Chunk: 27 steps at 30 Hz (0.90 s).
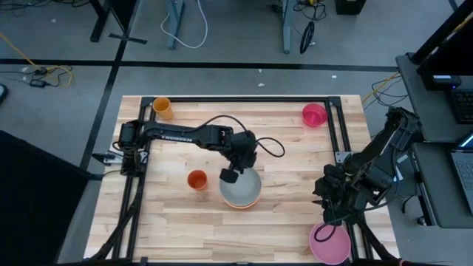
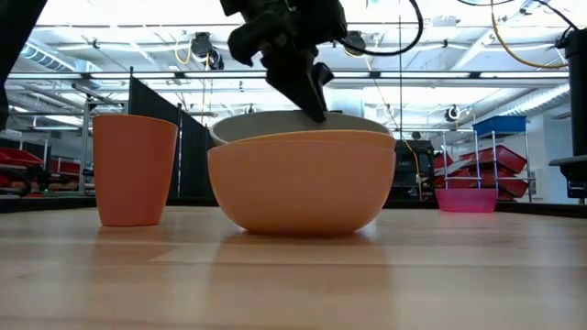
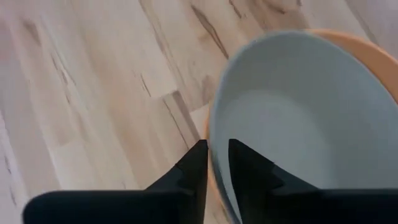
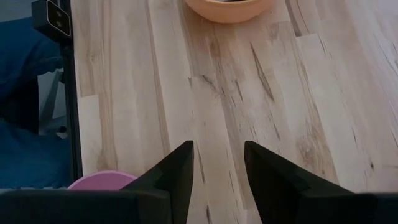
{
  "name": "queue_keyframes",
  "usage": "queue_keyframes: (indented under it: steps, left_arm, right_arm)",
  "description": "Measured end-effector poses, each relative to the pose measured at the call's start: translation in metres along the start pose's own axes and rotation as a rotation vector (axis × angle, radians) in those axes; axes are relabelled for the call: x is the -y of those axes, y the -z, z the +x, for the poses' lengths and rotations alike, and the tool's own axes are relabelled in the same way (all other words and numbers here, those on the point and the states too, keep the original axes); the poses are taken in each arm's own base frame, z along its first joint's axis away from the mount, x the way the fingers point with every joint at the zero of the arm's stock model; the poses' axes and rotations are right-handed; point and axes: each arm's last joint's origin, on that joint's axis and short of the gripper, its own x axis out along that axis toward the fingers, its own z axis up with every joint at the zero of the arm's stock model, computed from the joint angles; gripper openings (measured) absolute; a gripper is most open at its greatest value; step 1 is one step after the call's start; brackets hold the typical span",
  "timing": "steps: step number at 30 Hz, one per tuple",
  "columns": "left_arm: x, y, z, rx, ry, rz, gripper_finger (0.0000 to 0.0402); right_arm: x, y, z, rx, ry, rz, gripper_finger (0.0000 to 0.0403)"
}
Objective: Nest bowls inside each other
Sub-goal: Stack the gray bowl on top of the orange bowl
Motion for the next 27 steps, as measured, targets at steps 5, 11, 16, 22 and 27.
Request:
queue_keyframes:
  steps: [5, 11, 16, 22, 27]
  left_arm:
    - [-0.001, 0.005, 0.028, -0.022, 0.049, -0.005, 0.0042]
    - [0.004, 0.003, 0.027, -0.029, 0.06, 0.003, 0.0042]
    - [0.011, -0.008, -0.005, 0.049, 0.03, 0.03, 0.0042]
    - [0.013, -0.014, -0.025, 0.096, 0.005, 0.039, 0.0042]
    - [0.013, -0.009, -0.016, 0.052, 0.021, 0.012, 0.0042]
  right_arm:
    - [-0.001, -0.001, 0.0, 0.008, -0.013, 0.007, 0.0128]
    - [-0.001, -0.001, 0.0, 0.009, -0.015, 0.006, 0.0128]
    - [-0.001, -0.001, 0.0, 0.009, -0.015, 0.0, 0.0128]
    - [-0.001, -0.001, 0.0, 0.009, -0.015, 0.0, 0.0128]
    - [-0.001, -0.001, 0.0, 0.009, -0.015, 0.001, 0.0128]
